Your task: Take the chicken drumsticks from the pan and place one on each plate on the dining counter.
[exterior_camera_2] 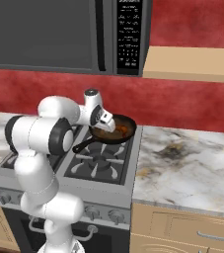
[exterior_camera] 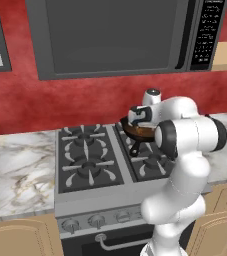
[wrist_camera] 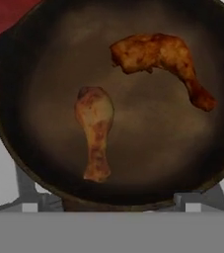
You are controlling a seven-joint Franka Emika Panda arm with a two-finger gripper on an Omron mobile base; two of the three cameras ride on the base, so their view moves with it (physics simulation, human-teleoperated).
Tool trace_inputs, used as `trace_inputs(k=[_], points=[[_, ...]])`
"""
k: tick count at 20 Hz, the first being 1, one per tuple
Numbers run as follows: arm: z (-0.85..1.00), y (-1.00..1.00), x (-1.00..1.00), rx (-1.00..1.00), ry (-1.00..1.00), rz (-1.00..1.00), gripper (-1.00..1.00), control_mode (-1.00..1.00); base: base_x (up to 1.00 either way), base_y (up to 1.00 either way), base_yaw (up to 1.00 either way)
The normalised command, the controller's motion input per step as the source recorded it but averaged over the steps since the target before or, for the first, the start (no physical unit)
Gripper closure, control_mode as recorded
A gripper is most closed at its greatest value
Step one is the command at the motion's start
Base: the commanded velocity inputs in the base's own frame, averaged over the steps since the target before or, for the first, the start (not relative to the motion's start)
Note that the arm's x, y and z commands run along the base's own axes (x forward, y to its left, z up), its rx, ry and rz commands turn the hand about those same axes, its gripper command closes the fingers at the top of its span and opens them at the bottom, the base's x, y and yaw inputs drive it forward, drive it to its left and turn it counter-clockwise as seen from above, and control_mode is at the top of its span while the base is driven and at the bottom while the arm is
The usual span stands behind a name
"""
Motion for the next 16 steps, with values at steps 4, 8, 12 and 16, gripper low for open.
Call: trace_inputs(k=[4, 8, 12, 16], points=[[-0.22, -0.02, 0.38, 0.00, 0.01, 0.00, -1.00, -1.00, 0.00, 0.00, 0.00], [-0.19, -0.01, 0.27, 0.00, 0.01, 0.00, -1.00, -1.00, 0.00, 0.00, 0.00], [-0.26, 0.00, 0.26, 0.00, 0.02, 0.00, -1.00, -1.00, 0.00, 0.00, 0.00], [-0.24, 0.00, 0.20, 0.00, 0.00, 0.00, -1.00, -1.00, 0.00, 0.00, 0.00]])
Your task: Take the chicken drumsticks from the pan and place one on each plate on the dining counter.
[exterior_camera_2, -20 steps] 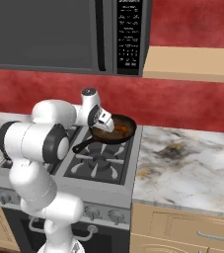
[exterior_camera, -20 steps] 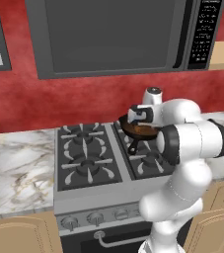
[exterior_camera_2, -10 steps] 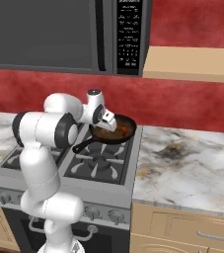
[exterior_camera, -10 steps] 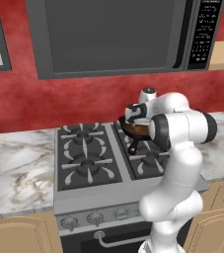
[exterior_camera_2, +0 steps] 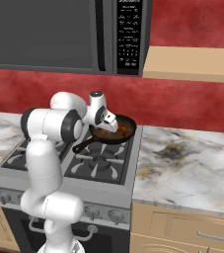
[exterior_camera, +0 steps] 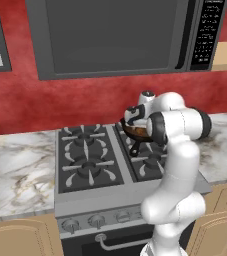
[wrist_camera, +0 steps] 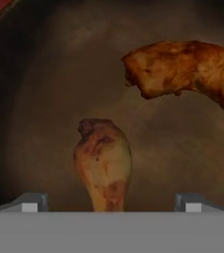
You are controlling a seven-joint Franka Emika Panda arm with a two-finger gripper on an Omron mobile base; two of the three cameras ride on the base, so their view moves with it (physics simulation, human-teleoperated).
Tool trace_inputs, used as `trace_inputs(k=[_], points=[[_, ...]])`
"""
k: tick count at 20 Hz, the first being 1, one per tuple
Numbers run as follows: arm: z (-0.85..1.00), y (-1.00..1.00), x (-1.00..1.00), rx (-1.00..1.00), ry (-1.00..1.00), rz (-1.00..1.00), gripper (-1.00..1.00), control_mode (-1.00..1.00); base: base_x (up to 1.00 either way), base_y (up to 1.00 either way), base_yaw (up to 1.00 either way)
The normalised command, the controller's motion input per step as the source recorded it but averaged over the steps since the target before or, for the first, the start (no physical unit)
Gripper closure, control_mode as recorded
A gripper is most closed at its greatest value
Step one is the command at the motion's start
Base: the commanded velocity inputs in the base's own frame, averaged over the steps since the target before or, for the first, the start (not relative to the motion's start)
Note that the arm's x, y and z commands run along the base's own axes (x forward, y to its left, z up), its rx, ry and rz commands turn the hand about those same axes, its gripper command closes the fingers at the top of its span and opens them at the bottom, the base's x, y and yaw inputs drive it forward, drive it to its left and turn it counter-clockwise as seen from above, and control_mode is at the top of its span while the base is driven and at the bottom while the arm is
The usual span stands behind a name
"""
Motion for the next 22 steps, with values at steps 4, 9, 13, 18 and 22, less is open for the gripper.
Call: trace_inputs(k=[4, 9, 13, 18, 22], points=[[-0.17, -0.02, 0.17, 0.00, 0.00, 0.00, -1.00, -1.00, 0.00, 0.00, 0.00], [-0.17, 0.00, 0.15, 0.00, 0.00, 0.00, -1.00, -1.00, 0.00, 0.00, 0.00], [-0.18, 0.00, 0.01, 0.00, 0.00, 0.00, -1.00, -1.00, 0.00, 0.00, 0.00], [-0.18, 0.00, 0.00, 0.00, 0.00, 0.00, -1.00, -1.00, 0.00, 0.00, 0.00], [-0.17, 0.00, 0.00, 0.00, 0.00, 0.00, -1.00, -1.00, 0.00, 0.00, 0.00]])
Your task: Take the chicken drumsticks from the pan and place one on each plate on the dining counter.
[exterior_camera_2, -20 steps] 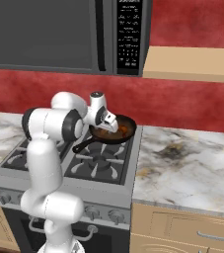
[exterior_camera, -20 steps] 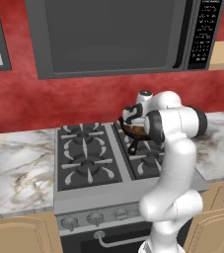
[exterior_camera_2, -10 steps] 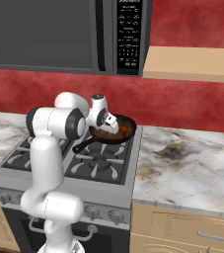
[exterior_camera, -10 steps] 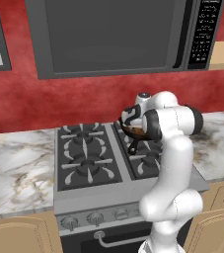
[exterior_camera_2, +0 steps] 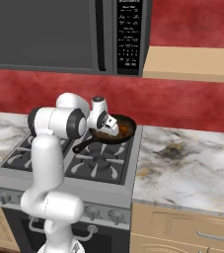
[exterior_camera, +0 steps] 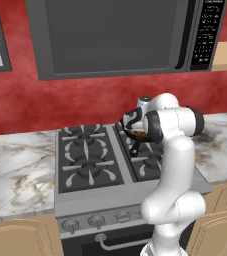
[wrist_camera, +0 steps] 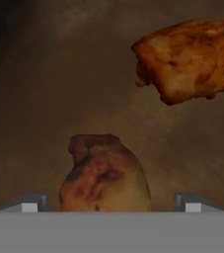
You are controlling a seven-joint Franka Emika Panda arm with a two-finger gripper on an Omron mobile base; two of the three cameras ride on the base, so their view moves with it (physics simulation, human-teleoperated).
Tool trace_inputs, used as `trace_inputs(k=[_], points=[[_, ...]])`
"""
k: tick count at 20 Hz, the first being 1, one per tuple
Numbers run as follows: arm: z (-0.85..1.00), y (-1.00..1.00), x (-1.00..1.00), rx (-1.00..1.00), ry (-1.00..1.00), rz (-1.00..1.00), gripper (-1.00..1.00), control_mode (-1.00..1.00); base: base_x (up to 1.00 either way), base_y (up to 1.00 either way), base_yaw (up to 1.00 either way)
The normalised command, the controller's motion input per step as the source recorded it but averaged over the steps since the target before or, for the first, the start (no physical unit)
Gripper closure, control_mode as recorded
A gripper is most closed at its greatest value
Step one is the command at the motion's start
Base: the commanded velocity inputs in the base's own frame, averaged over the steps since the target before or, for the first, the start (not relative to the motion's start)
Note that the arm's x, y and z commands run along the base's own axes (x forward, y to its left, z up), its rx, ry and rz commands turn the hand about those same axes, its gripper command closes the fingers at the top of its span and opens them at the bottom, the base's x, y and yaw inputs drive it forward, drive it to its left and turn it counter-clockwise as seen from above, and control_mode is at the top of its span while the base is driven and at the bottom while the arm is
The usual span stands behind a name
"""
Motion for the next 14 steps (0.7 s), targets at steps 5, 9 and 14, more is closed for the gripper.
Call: trace_inputs(k=[5, 9, 14], points=[[-0.13, 0.00, 0.00, 0.00, 0.00, 0.00, 1.00, -1.00, 0.00, 0.00, 0.00], [0.00, -0.02, -0.03, 0.00, -0.02, 0.00, 1.00, -1.00, 0.00, 0.00, 0.00], [0.35, -0.04, -0.19, 0.12, -0.18, 0.01, 1.00, -1.00, 0.00, 0.00, 0.00]])
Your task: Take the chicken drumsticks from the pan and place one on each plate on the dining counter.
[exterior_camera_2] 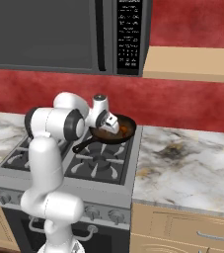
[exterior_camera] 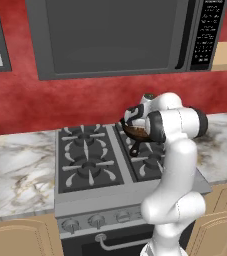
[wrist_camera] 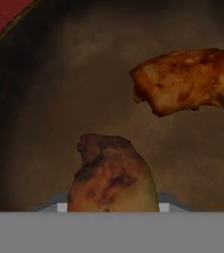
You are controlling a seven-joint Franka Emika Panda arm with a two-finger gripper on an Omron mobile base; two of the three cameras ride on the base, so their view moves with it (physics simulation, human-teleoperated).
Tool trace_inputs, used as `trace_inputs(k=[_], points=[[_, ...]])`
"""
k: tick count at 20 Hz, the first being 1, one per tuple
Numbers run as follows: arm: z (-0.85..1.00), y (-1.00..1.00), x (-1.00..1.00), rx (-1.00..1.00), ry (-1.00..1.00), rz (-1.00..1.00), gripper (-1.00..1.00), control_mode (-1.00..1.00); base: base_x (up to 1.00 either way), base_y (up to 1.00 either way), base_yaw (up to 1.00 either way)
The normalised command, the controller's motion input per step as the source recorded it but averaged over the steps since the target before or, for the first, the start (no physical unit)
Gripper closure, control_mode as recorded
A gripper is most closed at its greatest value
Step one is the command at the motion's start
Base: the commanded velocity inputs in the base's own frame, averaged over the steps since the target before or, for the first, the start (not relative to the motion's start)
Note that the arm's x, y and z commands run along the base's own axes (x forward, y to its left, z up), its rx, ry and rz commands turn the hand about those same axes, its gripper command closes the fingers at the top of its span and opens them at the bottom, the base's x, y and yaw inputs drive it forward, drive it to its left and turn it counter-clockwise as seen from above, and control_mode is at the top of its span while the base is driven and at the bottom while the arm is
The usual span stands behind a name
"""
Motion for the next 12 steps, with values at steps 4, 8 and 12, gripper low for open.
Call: trace_inputs(k=[4, 8, 12], points=[[0.42, -0.02, -0.32, 0.06, -0.26, 0.00, 1.00, -1.00, 0.00, 0.00, 0.00], [0.34, -0.04, -0.50, 0.00, -0.21, 0.00, 1.00, -1.00, 0.00, 0.00, 0.00], [0.56, -0.06, -0.39, 0.00, -0.06, 0.00, 1.00, -1.00, 0.00, 0.00, 0.00]])
